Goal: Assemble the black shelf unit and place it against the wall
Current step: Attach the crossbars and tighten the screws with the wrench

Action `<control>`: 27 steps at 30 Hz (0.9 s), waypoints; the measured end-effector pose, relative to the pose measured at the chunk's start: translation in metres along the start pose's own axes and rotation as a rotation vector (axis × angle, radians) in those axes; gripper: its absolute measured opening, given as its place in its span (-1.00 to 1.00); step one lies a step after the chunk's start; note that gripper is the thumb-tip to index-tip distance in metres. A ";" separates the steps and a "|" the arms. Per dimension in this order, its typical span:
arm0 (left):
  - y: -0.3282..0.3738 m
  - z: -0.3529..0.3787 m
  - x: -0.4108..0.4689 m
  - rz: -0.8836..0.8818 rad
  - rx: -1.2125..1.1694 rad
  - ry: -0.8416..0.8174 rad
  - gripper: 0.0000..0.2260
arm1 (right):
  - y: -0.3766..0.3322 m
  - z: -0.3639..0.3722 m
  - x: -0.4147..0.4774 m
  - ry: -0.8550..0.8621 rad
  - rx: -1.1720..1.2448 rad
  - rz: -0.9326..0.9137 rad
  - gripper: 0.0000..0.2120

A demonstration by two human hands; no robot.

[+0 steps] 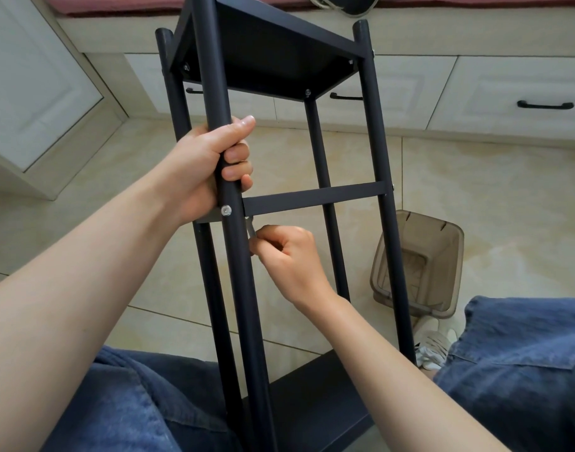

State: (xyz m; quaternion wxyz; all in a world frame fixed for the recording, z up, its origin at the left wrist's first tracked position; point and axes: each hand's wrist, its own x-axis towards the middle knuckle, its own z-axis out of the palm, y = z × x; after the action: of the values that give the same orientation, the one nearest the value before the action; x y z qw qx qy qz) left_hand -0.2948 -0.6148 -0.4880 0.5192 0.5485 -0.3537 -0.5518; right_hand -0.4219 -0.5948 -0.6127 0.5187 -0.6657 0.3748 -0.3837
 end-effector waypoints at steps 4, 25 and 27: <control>0.000 0.000 0.000 0.002 -0.002 -0.002 -0.73 | -0.007 -0.003 0.001 0.008 0.022 0.007 -0.78; 0.001 0.000 0.000 -0.007 -0.005 -0.014 -0.72 | -0.002 0.004 0.000 0.071 -0.019 -0.129 -0.77; 0.001 0.000 0.000 -0.005 -0.006 -0.011 -0.72 | 0.001 0.007 0.001 0.097 -0.044 -0.170 -0.79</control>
State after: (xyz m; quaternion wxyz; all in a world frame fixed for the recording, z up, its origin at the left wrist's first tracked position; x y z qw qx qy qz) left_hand -0.2946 -0.6148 -0.4871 0.5176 0.5449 -0.3534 -0.5571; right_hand -0.4155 -0.5934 -0.6142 0.4507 -0.6870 0.3499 -0.4499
